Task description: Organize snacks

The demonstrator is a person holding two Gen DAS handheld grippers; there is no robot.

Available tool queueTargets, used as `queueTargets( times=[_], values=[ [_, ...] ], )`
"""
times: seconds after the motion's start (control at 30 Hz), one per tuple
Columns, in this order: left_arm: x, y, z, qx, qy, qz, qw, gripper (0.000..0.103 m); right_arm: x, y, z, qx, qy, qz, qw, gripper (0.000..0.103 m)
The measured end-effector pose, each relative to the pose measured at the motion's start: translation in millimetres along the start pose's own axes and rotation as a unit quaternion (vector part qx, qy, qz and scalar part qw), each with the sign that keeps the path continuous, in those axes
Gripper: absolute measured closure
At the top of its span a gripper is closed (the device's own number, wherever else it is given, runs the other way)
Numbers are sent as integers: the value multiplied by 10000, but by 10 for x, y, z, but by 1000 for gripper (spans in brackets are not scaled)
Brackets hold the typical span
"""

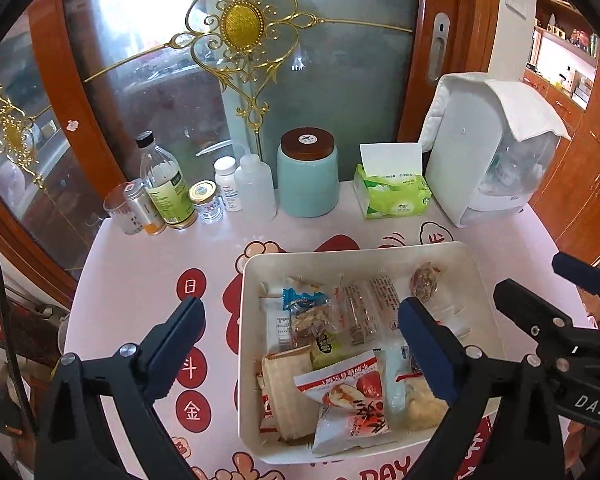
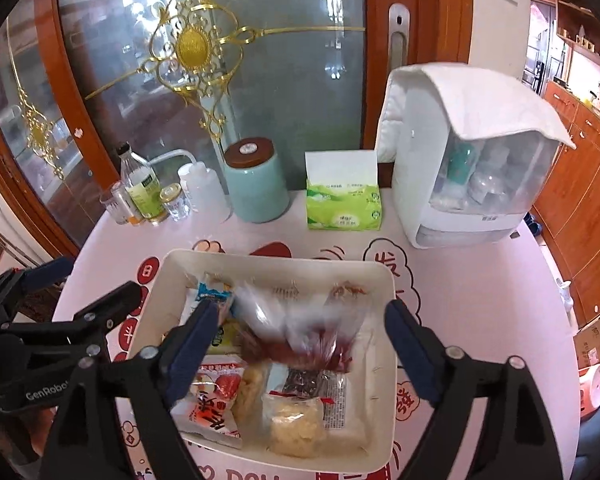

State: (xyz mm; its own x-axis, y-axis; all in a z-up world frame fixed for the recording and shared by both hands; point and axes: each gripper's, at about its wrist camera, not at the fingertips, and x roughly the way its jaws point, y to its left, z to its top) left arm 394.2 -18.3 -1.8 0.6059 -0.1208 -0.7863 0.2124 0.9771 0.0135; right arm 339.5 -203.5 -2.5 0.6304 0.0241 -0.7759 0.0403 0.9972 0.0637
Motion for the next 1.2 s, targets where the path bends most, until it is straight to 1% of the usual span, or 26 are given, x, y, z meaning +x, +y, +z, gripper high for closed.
queueTargets(
  times=[0.1,0.3,0.43,0.63,0.77,1.03,1.13,1.2],
  values=[
    [-98,10,-16,-20,-22,18,10000,6,-91,23,1,-22,-86,-25,10000,9],
    [-379,7,-76,-47,-94,35,9999,6,-300,39,-25,17,-156,-26,9999,9],
    [-659,-23,-122,-19,-238,65,9997,5,-496,40,-62,38,-243,-24,9997,9],
    [-1099,-87,-269,-67,-434,111,9990,4,-907,51,-176,34,-464,57,9989,9],
    [-1379,-143,-462,-157,-469,128,9987,1,-1207,53,-331,-27,-603,101,9981,9],
    [-1919,-303,-958,-270,-479,175,9983,1,-1707,36,-793,-233,-599,326,9974,9],
    [-2076,-359,-1170,-286,-398,351,9982,1,-1863,25,-986,-286,-557,473,9969,9],
    [-2154,-380,-1322,-349,-280,387,9982,1,-1956,12,-1100,-302,-538,578,9964,9]
  ],
)
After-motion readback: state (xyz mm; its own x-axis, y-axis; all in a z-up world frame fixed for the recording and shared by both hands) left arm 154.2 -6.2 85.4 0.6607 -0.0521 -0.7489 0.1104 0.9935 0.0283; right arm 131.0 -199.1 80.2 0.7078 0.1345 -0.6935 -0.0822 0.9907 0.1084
